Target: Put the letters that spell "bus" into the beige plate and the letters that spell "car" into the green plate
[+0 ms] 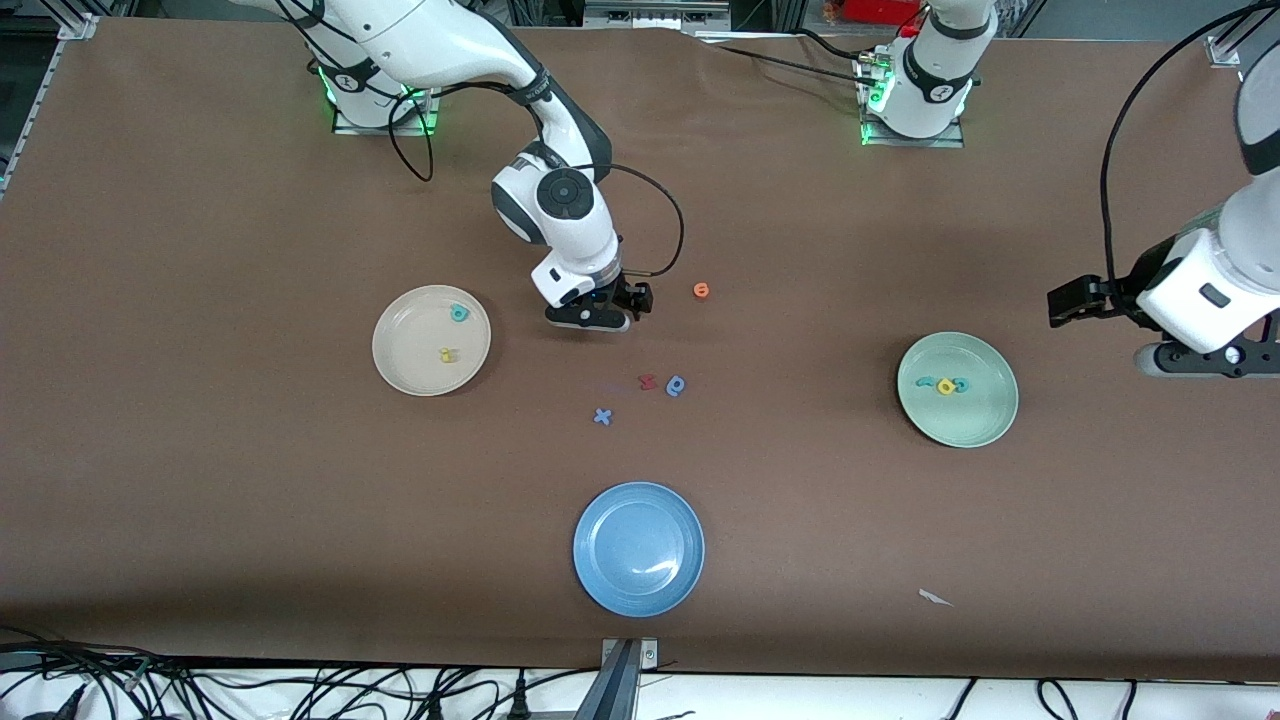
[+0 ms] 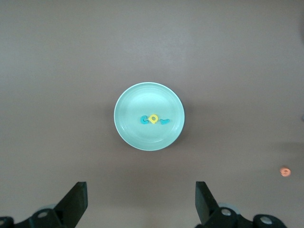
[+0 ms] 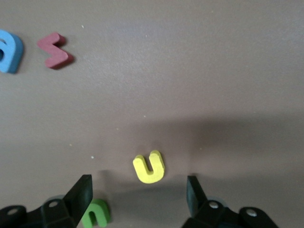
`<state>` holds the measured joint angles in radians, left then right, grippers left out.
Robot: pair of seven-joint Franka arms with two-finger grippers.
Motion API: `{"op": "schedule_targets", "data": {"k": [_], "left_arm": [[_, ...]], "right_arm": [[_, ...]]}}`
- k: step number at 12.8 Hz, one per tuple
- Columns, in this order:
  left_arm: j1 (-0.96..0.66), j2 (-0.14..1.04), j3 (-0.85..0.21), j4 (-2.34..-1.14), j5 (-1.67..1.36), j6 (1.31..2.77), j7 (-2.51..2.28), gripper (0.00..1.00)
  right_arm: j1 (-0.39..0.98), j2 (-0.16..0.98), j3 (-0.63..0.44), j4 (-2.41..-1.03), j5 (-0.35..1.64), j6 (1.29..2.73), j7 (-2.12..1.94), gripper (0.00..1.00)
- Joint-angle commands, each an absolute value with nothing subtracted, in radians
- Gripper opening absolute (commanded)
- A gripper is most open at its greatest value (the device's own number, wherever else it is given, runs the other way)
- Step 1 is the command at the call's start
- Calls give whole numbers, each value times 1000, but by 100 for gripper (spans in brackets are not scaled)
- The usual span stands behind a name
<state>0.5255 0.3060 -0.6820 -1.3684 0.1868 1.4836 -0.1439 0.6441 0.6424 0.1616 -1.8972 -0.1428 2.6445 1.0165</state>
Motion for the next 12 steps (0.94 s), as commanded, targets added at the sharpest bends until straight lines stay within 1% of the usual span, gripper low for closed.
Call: {"op": "schedule_targets", "data": {"k": [1, 3, 5, 6, 9, 10, 12], "left_arm": [[555, 310, -686, -1318, 147, 1450, -97, 100], [554, 310, -683, -1316, 147, 1450, -97, 100], [488, 308, -648, -1316, 147, 1448, -103, 100], [424, 299, -577, -1316, 143, 1450, -107, 100], [153, 270, -247, -1318, 39, 1457, -94, 99], [93, 267, -174, -1325, 8, 1460, -92, 99], [2, 265, -92, -1350, 5, 1489, -92, 99]], "right_arm": [[670, 670, 149, -1876, -224, 2645, 1052, 88], [686, 669, 149, -1876, -268, 2643, 1054, 88], [689, 661, 150, -1875, -320, 2643, 1048, 88], [686, 657, 150, -1875, -365, 2643, 1033, 88], [686, 652, 149, -1861, -416, 2643, 1003, 88], [684, 652, 149, -1861, -413, 2642, 976, 88], [683, 653, 135, -1862, -416, 2643, 957, 88]]}}
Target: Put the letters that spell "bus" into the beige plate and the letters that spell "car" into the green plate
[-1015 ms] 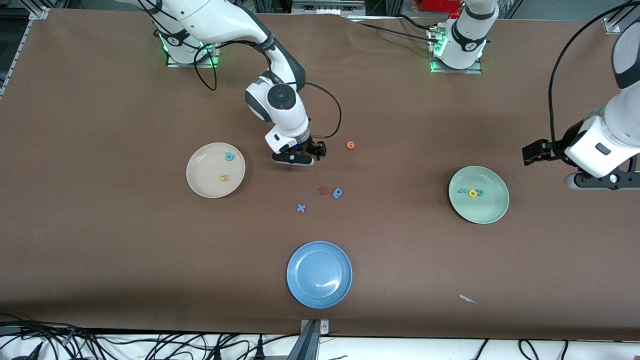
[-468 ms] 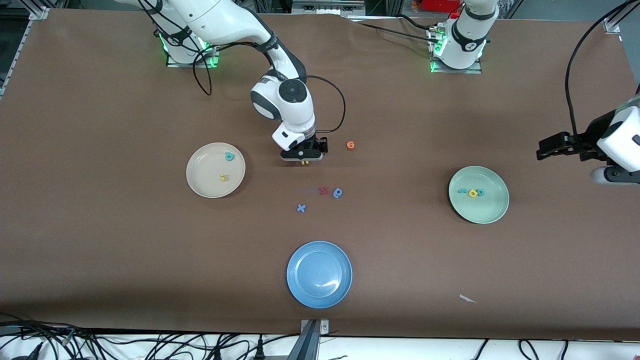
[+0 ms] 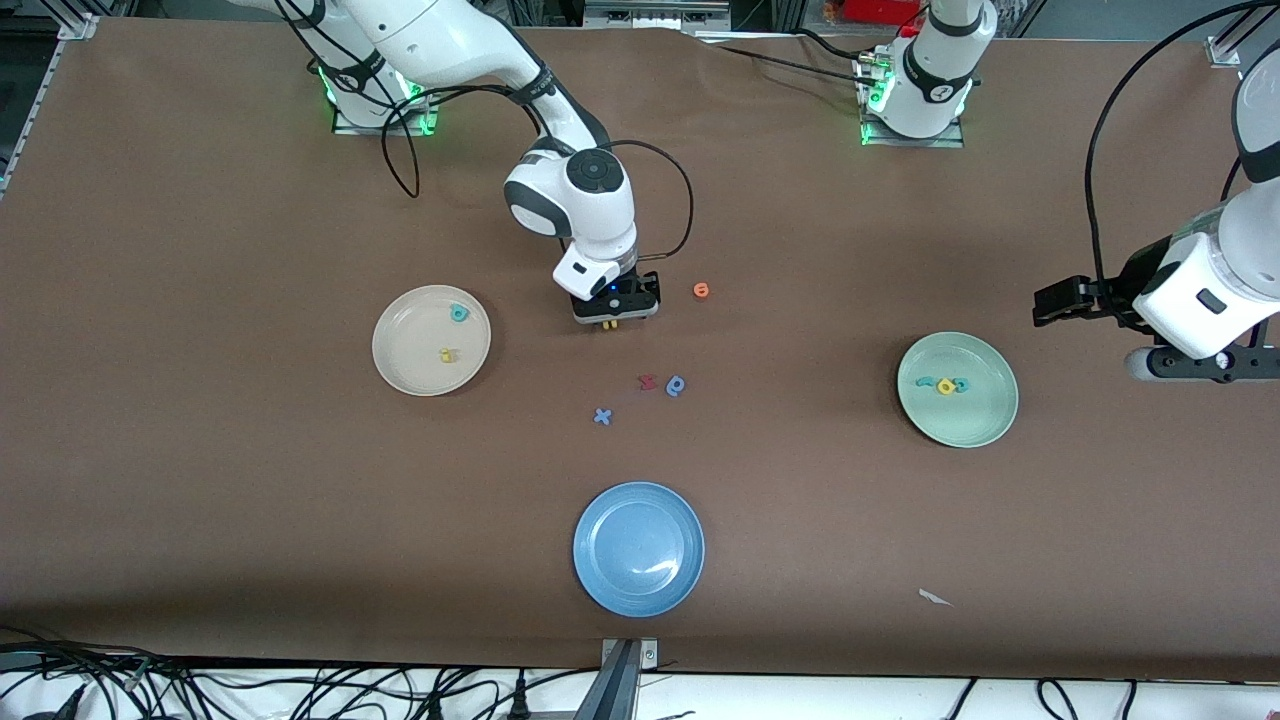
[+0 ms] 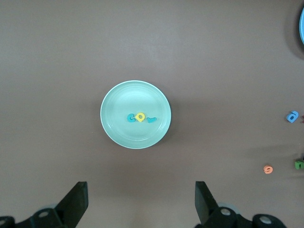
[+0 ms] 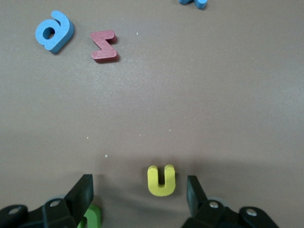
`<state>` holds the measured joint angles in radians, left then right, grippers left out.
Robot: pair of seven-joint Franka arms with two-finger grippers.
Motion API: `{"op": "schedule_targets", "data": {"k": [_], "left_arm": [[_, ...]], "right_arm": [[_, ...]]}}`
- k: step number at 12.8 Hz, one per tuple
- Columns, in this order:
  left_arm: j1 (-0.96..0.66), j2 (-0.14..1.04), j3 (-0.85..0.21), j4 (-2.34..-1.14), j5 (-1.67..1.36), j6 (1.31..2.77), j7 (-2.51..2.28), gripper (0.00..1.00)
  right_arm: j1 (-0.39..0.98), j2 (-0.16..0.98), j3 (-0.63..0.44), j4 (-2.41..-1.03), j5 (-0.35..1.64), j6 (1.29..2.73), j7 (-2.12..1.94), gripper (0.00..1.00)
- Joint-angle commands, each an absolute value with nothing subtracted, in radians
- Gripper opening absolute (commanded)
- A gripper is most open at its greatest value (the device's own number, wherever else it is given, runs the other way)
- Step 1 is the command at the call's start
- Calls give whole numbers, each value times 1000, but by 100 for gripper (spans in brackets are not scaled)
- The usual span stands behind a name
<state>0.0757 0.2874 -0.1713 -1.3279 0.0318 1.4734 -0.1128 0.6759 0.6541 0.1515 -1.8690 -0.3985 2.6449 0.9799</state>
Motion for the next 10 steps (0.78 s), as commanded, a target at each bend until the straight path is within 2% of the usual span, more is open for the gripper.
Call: {"op": "schedule_targets", "data": {"k": [1, 10], "left_arm": [[-14, 265, -74, -1365, -6, 1511, -92, 99], [5, 271, -74, -1391, -23, 1585, -91, 100]], "right_arm": [[681, 653, 129, -1862, -417, 2643, 948, 88], [681, 667, 115, -1871, -399, 2646, 953, 83]]}}
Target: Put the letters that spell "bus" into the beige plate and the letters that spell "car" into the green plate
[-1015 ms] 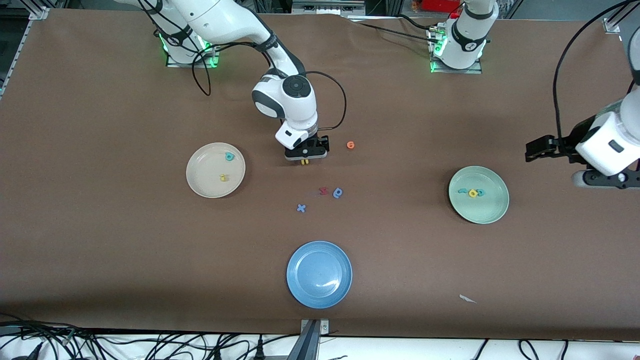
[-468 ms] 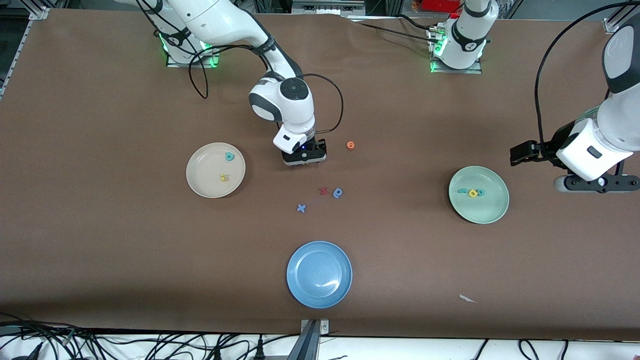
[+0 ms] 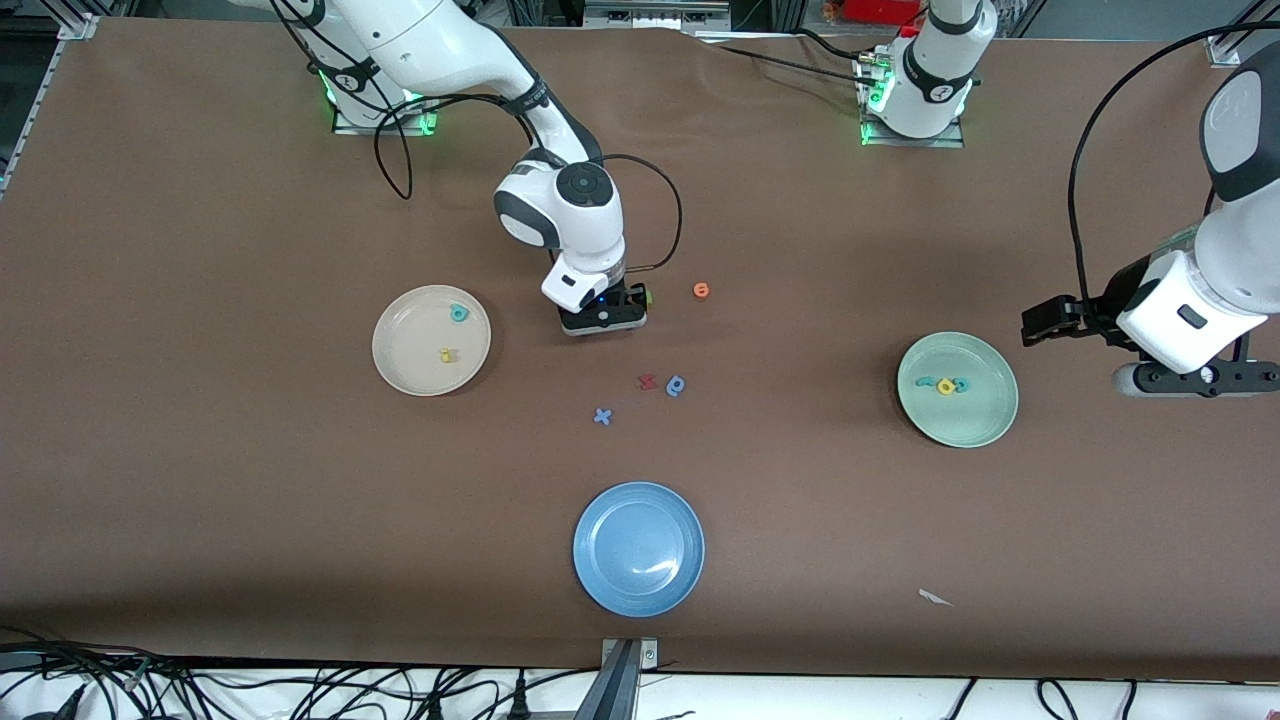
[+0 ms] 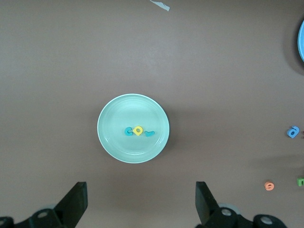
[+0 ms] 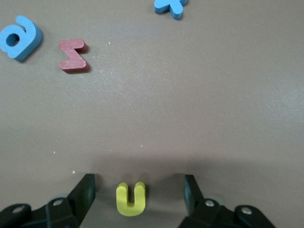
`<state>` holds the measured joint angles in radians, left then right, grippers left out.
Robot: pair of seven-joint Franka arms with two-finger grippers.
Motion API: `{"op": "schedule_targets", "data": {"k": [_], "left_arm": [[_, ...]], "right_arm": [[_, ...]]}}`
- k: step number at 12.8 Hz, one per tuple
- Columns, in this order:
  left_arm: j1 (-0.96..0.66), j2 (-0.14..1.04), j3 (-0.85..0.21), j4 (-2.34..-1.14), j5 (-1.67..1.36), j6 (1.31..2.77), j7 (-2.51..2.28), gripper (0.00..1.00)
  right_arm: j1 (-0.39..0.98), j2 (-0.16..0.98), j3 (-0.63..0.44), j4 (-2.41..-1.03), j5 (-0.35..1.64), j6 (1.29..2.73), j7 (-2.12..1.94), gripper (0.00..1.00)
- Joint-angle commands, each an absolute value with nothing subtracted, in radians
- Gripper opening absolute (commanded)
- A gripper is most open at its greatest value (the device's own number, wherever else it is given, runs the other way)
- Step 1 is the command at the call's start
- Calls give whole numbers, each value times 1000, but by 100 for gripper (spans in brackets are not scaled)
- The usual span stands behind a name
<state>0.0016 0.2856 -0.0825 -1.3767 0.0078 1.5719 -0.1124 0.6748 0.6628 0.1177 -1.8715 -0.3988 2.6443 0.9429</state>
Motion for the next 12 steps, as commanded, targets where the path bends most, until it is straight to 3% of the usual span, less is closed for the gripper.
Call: {"op": "schedule_targets", "data": {"k": [1, 5, 10, 12], "left_arm": [[0, 278, -75, -1391, -21, 1586, -92, 100], [3, 275, -75, -1387, -11, 1586, -91, 100], [2, 275, -75, -1387, -9, 1586, -91, 100], [3, 272, -77, -1387, -8, 1585, -92, 100]], "right_arm": [[681, 667, 115, -1873, -397, 2646, 953, 79], [681, 669, 115, -1876, -396, 2646, 966, 71], [683, 669, 117, -1887, -396, 2646, 968, 54], [683, 667, 117, -1893, -397, 2646, 968, 53]]}}
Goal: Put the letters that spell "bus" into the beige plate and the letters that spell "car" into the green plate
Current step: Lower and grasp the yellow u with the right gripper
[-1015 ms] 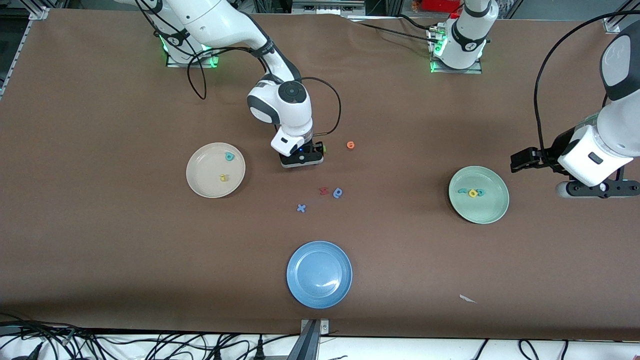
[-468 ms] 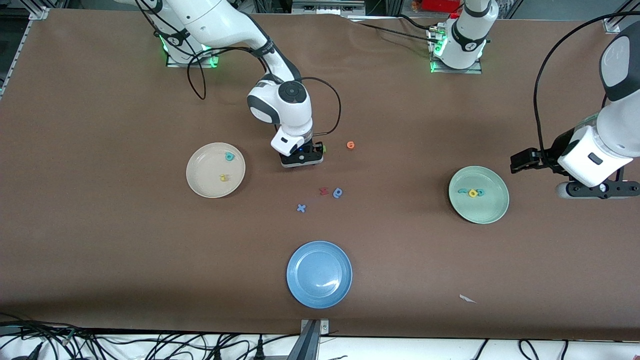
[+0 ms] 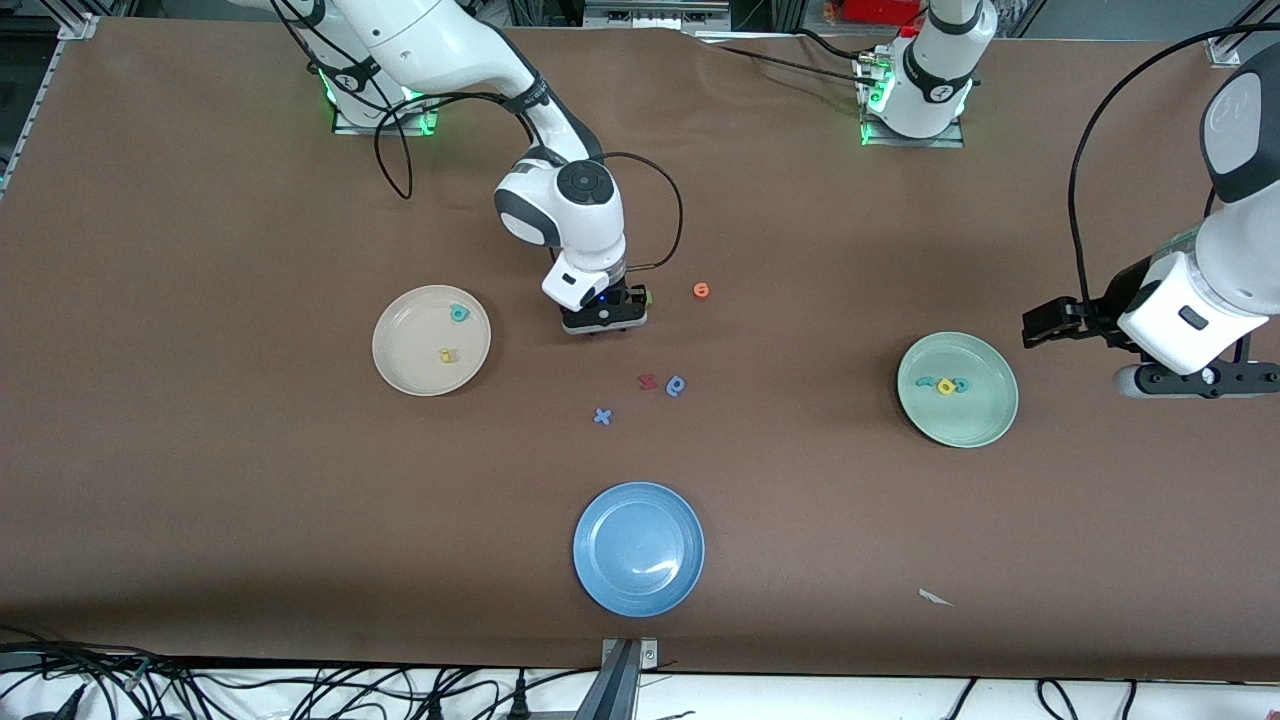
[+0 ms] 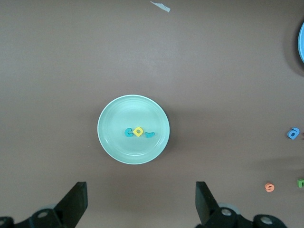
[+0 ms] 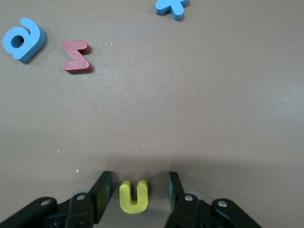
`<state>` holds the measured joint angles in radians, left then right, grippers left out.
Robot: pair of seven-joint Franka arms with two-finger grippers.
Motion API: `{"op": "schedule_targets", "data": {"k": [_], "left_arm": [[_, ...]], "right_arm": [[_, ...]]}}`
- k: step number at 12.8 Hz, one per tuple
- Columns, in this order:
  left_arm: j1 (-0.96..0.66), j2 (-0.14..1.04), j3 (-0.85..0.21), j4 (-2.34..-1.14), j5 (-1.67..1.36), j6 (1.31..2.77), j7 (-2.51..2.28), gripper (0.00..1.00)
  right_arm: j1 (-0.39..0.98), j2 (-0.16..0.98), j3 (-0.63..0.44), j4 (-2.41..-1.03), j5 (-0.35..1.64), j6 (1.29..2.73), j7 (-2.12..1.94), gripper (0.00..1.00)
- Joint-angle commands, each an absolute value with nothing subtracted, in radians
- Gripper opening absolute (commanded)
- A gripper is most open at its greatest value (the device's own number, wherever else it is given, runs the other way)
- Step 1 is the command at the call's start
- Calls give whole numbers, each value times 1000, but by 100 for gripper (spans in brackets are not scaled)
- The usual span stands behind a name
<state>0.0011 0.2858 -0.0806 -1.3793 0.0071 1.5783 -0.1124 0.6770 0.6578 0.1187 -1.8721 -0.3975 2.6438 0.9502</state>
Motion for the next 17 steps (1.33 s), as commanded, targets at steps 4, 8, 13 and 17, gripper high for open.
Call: {"op": "schedule_targets", "data": {"k": [4, 8, 13, 17], "left_arm": [[-2, 270, -83, -1385, -11, 1586, -92, 100], [-5, 272, -78, -1364, -11, 1586, -94, 100], [-12, 272, -81, -1362, -12, 1585, -101, 100], [-14, 272, -81, -1361, -14, 1585, -104, 100]], "right_arm": [[683, 670, 118, -1901, -397, 2646, 969, 47], [683, 670, 118, -1902, -397, 2646, 968, 35], [683, 666, 120, -1902, -399, 2646, 965, 13], [651, 618, 121, -1914, -400, 2614, 937, 13]]}}
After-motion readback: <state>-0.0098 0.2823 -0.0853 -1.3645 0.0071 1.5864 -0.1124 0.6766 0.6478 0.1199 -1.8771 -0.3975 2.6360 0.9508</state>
